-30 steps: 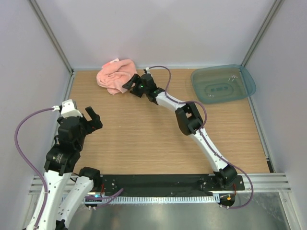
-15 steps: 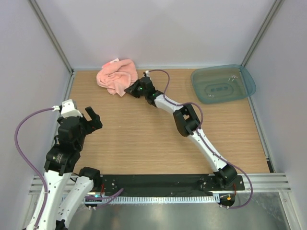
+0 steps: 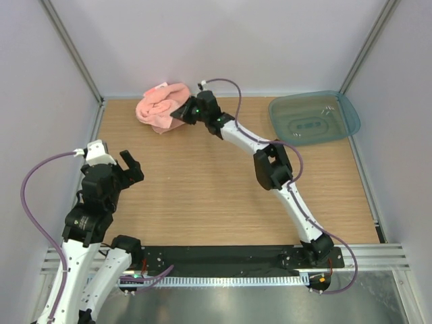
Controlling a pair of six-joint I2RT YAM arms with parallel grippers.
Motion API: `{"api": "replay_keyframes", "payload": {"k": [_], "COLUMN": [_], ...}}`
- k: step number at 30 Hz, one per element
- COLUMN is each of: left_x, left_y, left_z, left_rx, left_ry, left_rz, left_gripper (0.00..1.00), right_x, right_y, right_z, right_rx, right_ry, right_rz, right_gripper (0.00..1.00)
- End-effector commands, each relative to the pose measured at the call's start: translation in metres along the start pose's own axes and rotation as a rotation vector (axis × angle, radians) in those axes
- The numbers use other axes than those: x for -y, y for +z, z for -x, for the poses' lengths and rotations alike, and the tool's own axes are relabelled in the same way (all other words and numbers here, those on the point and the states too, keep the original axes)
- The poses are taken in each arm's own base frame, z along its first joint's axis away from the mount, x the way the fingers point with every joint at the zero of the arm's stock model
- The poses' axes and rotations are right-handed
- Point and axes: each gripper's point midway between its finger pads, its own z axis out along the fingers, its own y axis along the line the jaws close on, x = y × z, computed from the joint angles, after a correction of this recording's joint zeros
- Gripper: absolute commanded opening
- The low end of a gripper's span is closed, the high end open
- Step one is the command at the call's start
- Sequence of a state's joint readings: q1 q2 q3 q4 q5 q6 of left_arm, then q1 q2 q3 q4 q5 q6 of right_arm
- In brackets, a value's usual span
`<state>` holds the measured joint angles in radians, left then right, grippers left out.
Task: Roll the towels
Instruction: Grab a towel with the right arm, then move the towel to the center of the board
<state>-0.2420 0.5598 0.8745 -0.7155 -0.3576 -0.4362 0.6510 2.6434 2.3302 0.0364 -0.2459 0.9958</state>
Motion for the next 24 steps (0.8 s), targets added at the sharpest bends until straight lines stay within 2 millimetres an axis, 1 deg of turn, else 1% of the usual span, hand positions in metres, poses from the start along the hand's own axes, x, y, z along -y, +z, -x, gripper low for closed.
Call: {"api": "replay_keyframes", "payload": {"k": [1,2,3,4,5,6,7,8,9,10,11,12,13,14,15,16,17,18,19,20,21,22,23,24], "left_x": [0.001,0.001,0.001,0.001,0.001,0.000,-0.001,-0.002,-0.002,-0.002,-0.002,-0.002,-0.001,0.003,0.006,0.009,0.017,0.023,0.028,0.036,0.041,0.048,0.057,0.059], "left_y": [0.000,0.000,0.000,0.000,-0.001,-0.001,-0.001,-0.001,0.000,0.000,0.001,0.003,0.005,0.007,0.009,0.017,0.020,0.023,0.032,0.035,0.040,0.047,0.049,0.054], "left_z": [0.012,0.012,0.012,0.012,0.013,0.013,0.013,0.013,0.013,0.012,0.012,0.009,0.007,0.003,0.001,-0.007,-0.012,-0.014,-0.023,-0.028,-0.034,-0.038,-0.044,-0.046], "left_rx": [0.040,0.039,0.039,0.040,0.042,0.043,0.043,0.044,0.042,0.038,0.035,0.010,-0.007,-0.033,-0.054,-0.099,-0.133,-0.152,-0.193,-0.211,-0.227,-0.239,-0.252,-0.251], "left_ry": [-0.003,-0.003,-0.002,-0.003,-0.004,-0.004,-0.004,-0.003,-0.001,0.000,-0.003,-0.006,-0.006,-0.008,-0.027,-0.032,-0.045,-0.082,-0.088,-0.089,-0.093,-0.107,-0.100,-0.094], "left_rz": [0.002,0.003,0.005,0.005,0.006,0.009,0.013,0.020,0.022,0.024,0.027,0.037,0.037,0.026,0.027,0.037,0.008,-0.002,0.003,-0.016,-0.017,-0.012,-0.026,-0.014], "left_gripper": [0.93,0.93,0.93,0.93,0.93,0.93,0.93,0.93,0.94,0.94,0.94,0.93,0.93,0.92,0.92,0.91,0.90,0.90,0.90,0.90,0.90,0.90,0.90,0.90], "right_x": [-0.180,-0.197,-0.215,-0.216,-0.183,-0.224,-0.213,-0.168,-0.180,-0.157,-0.102,-0.095,-0.065,-0.023,-0.001,0.021,0.043,0.051,0.056,0.057,0.059,0.055,0.055,0.056], "right_y": [-0.097,-0.126,-0.149,-0.166,-0.172,-0.234,-0.252,-0.263,-0.308,-0.325,-0.331,-0.356,-0.364,-0.370,-0.380,-0.394,-0.402,-0.407,-0.412,-0.415,-0.419,-0.425,-0.430,-0.436], "right_z": [0.066,0.068,0.073,0.075,0.060,0.076,0.071,0.058,0.061,0.050,0.031,0.024,0.006,-0.016,-0.021,-0.032,-0.044,-0.049,-0.054,-0.054,-0.053,-0.048,-0.044,-0.041], "right_rx": [0.093,0.093,0.111,0.127,0.096,0.182,0.195,0.191,0.244,0.228,0.211,0.225,0.181,0.130,0.125,0.089,0.062,0.048,0.039,0.042,0.046,0.068,0.085,0.097], "right_ry": [-0.198,-0.239,-0.264,-0.284,-0.286,-0.340,-0.339,-0.322,-0.328,-0.316,-0.289,-0.277,-0.257,-0.248,-0.249,-0.246,-0.241,-0.241,-0.242,-0.245,-0.251,-0.259,-0.268,-0.276], "right_rz": [0.275,0.274,0.293,0.262,0.170,0.211,0.162,0.034,0.031,-0.043,-0.188,-0.207,-0.291,-0.394,-0.475,-0.565,-0.626,-0.655,-0.664,-0.667,-0.684,-0.683,-0.704,-0.723], "right_gripper": [0.01,0.01,0.01,0.01,0.01,0.01,0.01,0.01,0.01,0.01,0.01,0.01,0.01,0.01,0.01,0.01,0.01,0.01,0.01,0.01,0.01,0.01,0.01,0.01]}}
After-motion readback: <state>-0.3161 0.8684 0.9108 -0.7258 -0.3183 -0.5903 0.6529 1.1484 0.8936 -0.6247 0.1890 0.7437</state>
